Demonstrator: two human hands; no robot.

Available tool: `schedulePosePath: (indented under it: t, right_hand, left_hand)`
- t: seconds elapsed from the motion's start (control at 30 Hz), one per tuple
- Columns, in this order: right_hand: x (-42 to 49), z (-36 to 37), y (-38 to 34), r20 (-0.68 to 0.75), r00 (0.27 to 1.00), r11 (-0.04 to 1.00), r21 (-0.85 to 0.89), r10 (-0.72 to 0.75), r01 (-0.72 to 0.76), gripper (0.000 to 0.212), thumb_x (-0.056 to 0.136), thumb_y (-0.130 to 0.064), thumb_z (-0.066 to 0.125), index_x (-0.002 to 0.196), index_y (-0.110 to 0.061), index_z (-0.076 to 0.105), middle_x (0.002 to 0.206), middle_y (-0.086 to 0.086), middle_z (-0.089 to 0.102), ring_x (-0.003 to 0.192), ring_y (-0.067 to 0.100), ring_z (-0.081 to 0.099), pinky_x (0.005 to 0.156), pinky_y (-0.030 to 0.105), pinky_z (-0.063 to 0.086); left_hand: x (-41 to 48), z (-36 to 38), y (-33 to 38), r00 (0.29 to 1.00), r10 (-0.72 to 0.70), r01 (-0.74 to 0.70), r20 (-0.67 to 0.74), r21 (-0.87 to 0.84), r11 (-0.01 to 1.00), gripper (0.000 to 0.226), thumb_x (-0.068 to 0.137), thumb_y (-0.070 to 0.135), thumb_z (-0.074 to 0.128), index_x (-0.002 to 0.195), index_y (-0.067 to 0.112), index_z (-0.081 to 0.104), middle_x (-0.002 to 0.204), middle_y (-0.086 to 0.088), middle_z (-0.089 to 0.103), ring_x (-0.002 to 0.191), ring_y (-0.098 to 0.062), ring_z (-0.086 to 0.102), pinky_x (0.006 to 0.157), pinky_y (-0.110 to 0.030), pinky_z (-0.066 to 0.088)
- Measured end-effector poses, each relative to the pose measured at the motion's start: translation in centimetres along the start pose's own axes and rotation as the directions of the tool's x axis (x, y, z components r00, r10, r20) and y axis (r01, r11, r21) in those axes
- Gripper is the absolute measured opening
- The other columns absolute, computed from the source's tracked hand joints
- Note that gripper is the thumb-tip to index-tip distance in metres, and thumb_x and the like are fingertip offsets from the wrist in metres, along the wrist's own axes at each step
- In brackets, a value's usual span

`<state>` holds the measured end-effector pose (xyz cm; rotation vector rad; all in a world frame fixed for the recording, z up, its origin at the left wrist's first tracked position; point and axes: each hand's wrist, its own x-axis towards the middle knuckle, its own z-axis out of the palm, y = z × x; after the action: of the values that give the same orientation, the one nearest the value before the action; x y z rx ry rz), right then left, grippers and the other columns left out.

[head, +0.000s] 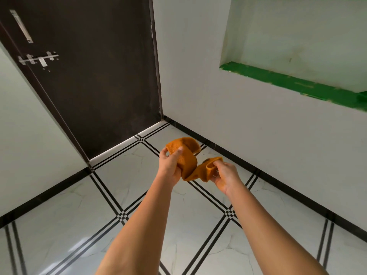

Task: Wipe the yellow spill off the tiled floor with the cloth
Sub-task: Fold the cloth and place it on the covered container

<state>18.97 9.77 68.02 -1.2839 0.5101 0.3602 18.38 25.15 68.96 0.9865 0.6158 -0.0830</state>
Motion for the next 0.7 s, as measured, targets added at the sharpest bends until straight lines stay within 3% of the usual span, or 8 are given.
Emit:
schedulePosePath:
  t: [0.07,0.17,0.27,0.37,0.43,0.5,0.6,0.7]
  right_hand:
    - [0.1,-0.2,0.4,0.003,0.999,0.997,-0.055,0.045,-0.044,0.006,0.092,-0.003,0.052,0.094,0.0,0.056,0.087,0.02,0.062,0.079,0.029,0.064,0.065,0.037,0.055]
    - [0.2,-0.1,1.0,-0.06,0.997,0.932,-0.354,0.058,-0.076,0.01,0.088,-0.008,0.057,0.096,-0.004,0.052,0.078,0.016,0.058,0.065,0.022,0.056,0.06,0.03,0.048]
    - [0.1,0.2,0.5,-0.096,0.991,0.802,-0.597,-0.089,0.015,0.042,0.091,-0.03,0.057,0.124,-0.007,0.044,0.117,0.016,0.056,0.103,0.028,0.057,0.077,0.034,0.046]
    - [-0.2,0.2,-1.0,0.129,0.987,0.884,-0.444,-0.096,0.144,0.055,0.09,-0.04,0.055,0.136,-0.013,0.042,0.139,0.01,0.047,0.134,0.028,0.034,0.108,0.043,0.026]
    - [-0.3,-0.3,-1.6,0.246,0.968,0.902,-0.407,-0.043,0.143,0.057,0.088,-0.042,0.057,0.136,-0.015,0.042,0.142,0.008,0.043,0.138,0.026,0.027,0.112,0.044,0.016]
    - [0.0,-1.0,-1.8,0.3,0.954,0.914,-0.385,-0.007,0.127,0.055,0.081,-0.042,0.062,0.128,-0.019,0.048,0.136,0.007,0.05,0.134,0.026,0.032,0.112,0.044,0.014]
    - [0.6,-1.3,-1.9,0.301,0.954,0.932,-0.35,0.016,0.094,0.05,0.074,-0.041,0.068,0.118,-0.018,0.056,0.123,0.007,0.06,0.12,0.028,0.048,0.11,0.049,0.022]
    - [0.8,-0.7,-2.6,0.205,0.977,0.941,-0.318,-0.051,0.116,0.041,0.08,-0.03,0.07,0.116,-0.015,0.056,0.116,0.014,0.062,0.105,0.034,0.057,0.093,0.053,0.047]
  left_hand:
    - [0.0,0.1,-0.2,0.999,0.005,-0.004,0.035,-0.012,1.0,0.08,0.083,-0.002,0.062,0.142,0.032,0.021,0.139,-0.015,0.032,0.116,-0.04,0.045,0.081,-0.052,0.051]
    - [0.2,0.6,-0.2,0.998,0.044,-0.043,0.043,-0.023,0.999,0.085,0.083,-0.011,0.057,0.144,0.034,0.019,0.139,-0.013,0.034,0.115,-0.038,0.046,0.077,-0.049,0.051]
    - [0.3,0.8,0.7,0.988,0.036,-0.036,0.148,0.0,0.999,0.081,0.083,-0.009,0.058,0.143,0.033,0.023,0.13,-0.01,0.043,0.105,-0.032,0.053,0.069,-0.045,0.054]
    - [0.5,1.2,1.6,0.965,-0.037,0.018,0.261,0.075,0.997,0.077,0.083,-0.005,0.06,0.143,0.032,0.028,0.127,-0.011,0.045,0.109,-0.035,0.053,0.084,-0.052,0.051]
    - [0.7,1.2,2.3,0.954,-0.09,0.047,0.285,0.152,0.987,0.074,0.083,0.002,0.062,0.142,0.031,0.03,0.132,-0.012,0.041,0.114,-0.038,0.048,0.091,-0.054,0.046]
    - [1.0,0.8,2.8,0.936,-0.119,0.055,0.33,0.196,0.979,0.072,0.082,0.006,0.065,0.142,0.028,0.032,0.139,-0.014,0.038,0.116,-0.039,0.047,0.094,-0.055,0.045]
    - [1.0,0.5,3.5,0.942,-0.087,0.035,0.323,0.164,0.986,0.069,0.085,0.007,0.063,0.143,0.02,0.029,0.14,-0.013,0.039,0.113,-0.035,0.05,0.086,-0.047,0.049]
    - [1.5,0.0,4.3,0.929,-0.084,-0.008,0.36,0.248,0.969,0.086,0.08,0.004,0.068,0.146,0.028,0.019,0.14,-0.011,0.036,0.118,-0.038,0.047,0.087,-0.049,0.048]
